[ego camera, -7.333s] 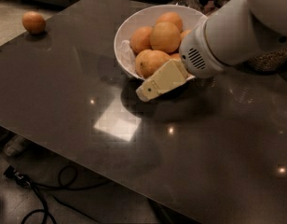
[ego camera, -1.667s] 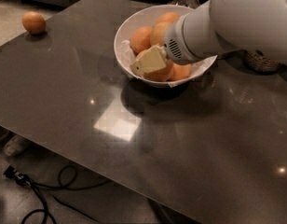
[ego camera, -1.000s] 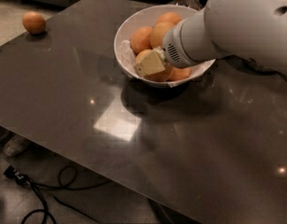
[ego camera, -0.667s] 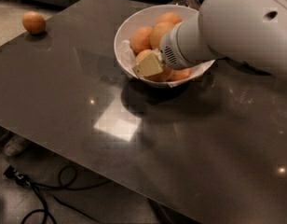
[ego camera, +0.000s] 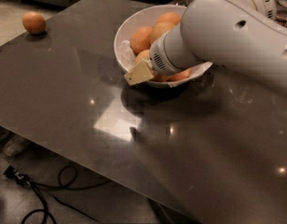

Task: Pick orange from white bowl

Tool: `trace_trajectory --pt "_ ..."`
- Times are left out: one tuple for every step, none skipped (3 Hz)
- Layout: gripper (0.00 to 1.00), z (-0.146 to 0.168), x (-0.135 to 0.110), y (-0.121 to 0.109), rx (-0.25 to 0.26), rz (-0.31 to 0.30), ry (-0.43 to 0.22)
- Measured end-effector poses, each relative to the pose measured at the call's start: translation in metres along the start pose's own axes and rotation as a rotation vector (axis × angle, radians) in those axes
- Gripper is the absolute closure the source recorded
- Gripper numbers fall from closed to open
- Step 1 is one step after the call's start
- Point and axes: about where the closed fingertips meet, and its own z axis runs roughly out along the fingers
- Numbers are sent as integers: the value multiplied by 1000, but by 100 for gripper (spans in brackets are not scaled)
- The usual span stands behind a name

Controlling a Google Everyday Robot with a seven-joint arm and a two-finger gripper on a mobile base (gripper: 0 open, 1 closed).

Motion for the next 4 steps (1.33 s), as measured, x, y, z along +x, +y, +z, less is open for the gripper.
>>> trace_trajectory --pt "21 10 -3 -2 -2 -2 4" --pt "40 11 -4 -4 -3 0 8" --pt "63 10 -5 -7 -3 4 10" --pt "86 9 -5 -10 -2 10 12"
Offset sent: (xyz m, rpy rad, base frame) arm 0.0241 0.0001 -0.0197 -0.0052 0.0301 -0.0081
